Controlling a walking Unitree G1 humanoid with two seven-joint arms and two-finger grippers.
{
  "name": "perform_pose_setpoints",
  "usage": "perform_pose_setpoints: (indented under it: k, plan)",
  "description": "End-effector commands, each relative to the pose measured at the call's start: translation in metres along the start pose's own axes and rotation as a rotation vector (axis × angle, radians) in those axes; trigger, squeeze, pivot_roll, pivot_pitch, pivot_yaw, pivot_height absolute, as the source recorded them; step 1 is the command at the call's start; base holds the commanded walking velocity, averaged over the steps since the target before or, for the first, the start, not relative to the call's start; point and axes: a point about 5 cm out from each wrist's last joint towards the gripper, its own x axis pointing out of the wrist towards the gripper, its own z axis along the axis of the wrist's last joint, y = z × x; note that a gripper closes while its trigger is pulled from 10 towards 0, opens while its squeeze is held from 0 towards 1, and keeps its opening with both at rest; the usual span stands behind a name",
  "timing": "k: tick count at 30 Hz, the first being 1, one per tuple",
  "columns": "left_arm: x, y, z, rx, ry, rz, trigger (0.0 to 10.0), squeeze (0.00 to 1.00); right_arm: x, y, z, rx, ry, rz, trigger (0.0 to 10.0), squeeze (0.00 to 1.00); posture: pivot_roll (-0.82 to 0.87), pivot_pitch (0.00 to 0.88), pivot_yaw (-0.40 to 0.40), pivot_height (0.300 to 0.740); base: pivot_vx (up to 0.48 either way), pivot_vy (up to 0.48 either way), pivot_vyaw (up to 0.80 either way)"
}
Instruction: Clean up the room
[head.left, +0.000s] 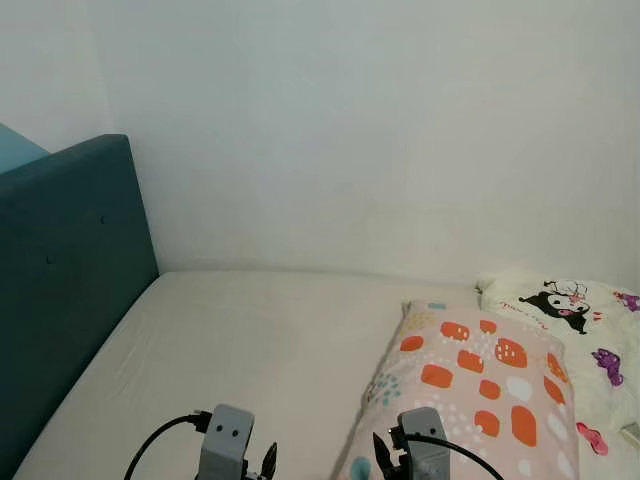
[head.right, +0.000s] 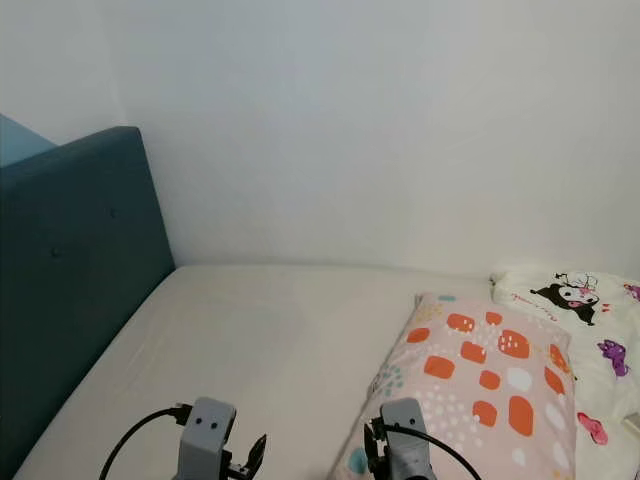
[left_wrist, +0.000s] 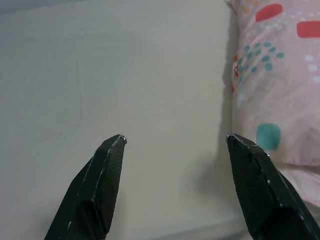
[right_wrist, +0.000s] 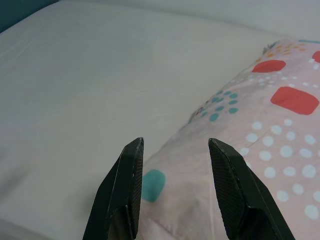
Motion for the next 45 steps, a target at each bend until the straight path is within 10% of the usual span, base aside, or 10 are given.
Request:
perform_pose_setpoints:
  k: [1, 15, 45]
  plan:
    - [-0.0008, -0.0020, -0.0044, 0.006, 0.016, -0.006, 10.0, 0.00, -0.0015, -0.0033, -0.0029, 0.016, 0.008, -0.014, 10.0, 0.00, 0.00, 0.103, -0.033, 0.740, 0.000, -0.480, 0.00]
    - [-0.0011, -0.0010, -0.0041, 0.000, 0.015, 0.002, 10.0, 0.00, -0.0015, -0.0032, -0.0031, 0.015, 0.011, -0.013, 10.0, 0.00, 0.00, 0.106, -0.034, 0.740, 0.000, -0.480, 0.00]
    - [0.0031, 0.0044, -0.0003, 0.008, -0.010, 0.056, 10.0, 0.00, -0.0001, -0.0050, -0.0019, 0.016, 0.003, -0.023, 10.0, 0.00, 0.00, 0.086, -0.026, 0.740, 0.000, 0.144, 0.00]
